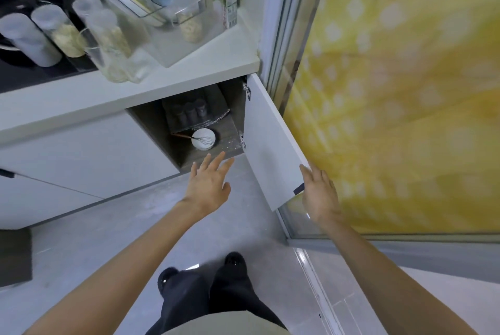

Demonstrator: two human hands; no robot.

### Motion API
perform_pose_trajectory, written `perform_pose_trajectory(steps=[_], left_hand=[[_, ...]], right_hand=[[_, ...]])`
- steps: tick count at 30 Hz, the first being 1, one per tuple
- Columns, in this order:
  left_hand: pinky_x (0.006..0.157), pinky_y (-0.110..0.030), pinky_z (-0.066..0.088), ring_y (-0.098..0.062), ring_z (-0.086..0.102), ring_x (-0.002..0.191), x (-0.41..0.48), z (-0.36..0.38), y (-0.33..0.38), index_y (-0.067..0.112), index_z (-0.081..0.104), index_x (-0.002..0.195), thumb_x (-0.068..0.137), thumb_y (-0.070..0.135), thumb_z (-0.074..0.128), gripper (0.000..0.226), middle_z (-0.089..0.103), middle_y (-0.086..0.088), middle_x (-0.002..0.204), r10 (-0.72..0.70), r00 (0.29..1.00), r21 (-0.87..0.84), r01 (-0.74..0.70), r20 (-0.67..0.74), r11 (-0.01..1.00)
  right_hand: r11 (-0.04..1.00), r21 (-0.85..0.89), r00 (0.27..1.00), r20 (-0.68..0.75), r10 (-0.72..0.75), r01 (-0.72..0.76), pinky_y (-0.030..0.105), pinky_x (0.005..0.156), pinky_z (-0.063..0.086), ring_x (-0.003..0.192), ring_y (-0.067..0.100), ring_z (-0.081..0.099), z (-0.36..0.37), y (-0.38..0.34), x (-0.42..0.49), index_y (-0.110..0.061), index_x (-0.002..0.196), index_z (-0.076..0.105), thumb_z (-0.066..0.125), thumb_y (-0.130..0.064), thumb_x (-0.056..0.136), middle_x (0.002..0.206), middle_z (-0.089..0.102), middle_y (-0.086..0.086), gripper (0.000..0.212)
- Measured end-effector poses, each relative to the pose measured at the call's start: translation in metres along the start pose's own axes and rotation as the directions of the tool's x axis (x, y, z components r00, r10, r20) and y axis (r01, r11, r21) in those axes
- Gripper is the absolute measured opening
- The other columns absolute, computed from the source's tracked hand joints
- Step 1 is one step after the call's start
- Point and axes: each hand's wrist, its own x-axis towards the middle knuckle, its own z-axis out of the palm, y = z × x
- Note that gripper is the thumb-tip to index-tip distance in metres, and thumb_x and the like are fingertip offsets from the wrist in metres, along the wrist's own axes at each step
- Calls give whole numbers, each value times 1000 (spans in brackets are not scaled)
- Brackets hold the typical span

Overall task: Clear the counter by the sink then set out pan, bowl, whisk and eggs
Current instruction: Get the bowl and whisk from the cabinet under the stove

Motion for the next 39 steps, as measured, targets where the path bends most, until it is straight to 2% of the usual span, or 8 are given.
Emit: perform_pose_trajectory(steps=[4, 11, 15, 17, 21, 23, 30, 39], left_hand=[[114, -43, 25, -24, 31, 139, 1, 0, -13, 27, 25, 148, 95, 26, 46, 58, 31, 0, 153, -70, 997, -151, 66, -19, 986], [94, -29, 43, -21, 54, 117, 7, 4, -60, 21, 47, 137, 94, 19, 50, 43, 58, 0, 129, -267, 963, -493, 246, 29, 835], [80, -25, 43, -20, 58, 96, 19, 12, -95, 13, 56, 127, 93, 10, 51, 35, 63, -7, 111, -408, 884, -786, 414, 227, 460], [75, -26, 42, -21, 57, 92, 28, 13, -112, 12, 56, 126, 94, 10, 52, 32, 63, -8, 110, -422, 842, -831, 476, 336, 287], [88, -33, 46, -25, 61, 98, 55, 25, -153, 13, 57, 125, 96, 11, 49, 30, 65, -8, 116, -447, 774, -853, 520, 448, 44], [92, -35, 46, -26, 62, 100, 70, 33, -170, 12, 57, 126, 96, 10, 47, 31, 65, -7, 116, -461, 762, -862, 507, 454, -12], [93, -35, 46, -25, 59, 104, 143, 76, -224, 12, 54, 128, 98, 12, 44, 31, 61, -6, 123, -457, 738, -857, 499, 497, -127], [86, -34, 46, -27, 56, 103, 251, 179, -271, 12, 51, 127, 98, 14, 47, 29, 56, -7, 131, -386, 730, -820, 441, 564, -364]], right_hand=[[992, 38, 985, -134, -113, 119, 43, 90, 50, 112, 32, 57, 4, -21, 4, -9, 127, 58, 73, 3, 65, 135, 53, 11, 65], [914, 271, 953, -75, -294, 303, 36, 103, 38, 125, 23, 46, 4, -81, 28, -16, 142, 42, 47, -5, 91, 144, 45, 2, 52], [836, 545, 977, 129, -168, 72, 39, 93, 48, 106, 24, 58, 27, -115, 55, -20, 137, 47, 49, -10, 93, 125, 60, 7, 45], [749, 655, 967, 240, -81, -100, 29, 90, 48, 97, 23, 62, 36, -135, 72, -17, 133, 52, 50, -10, 94, 118, 65, 8, 40], [533, 746, 892, 451, 38, -400, 17, 64, 45, 77, 17, 60, 64, -178, 111, -14, 128, 54, 52, -10, 95, 101, 63, 3, 34], [426, 754, 848, 525, 68, -500, 19, 57, 46, 64, 14, 60, 80, -191, 128, -15, 128, 53, 53, -11, 95, 96, 62, 1, 33], [164, 740, 757, 648, 86, -652, 28, 68, 52, 70, 16, 64, 145, -226, 198, -21, 119, 53, 51, -15, 96, 104, 65, 2, 24], [78, 731, 735, 675, 63, -678, 40, 89, 53, 95, 25, 63, 260, -224, 300, -19, 117, 48, 45, -22, 101, 126, 61, 6, 17]])
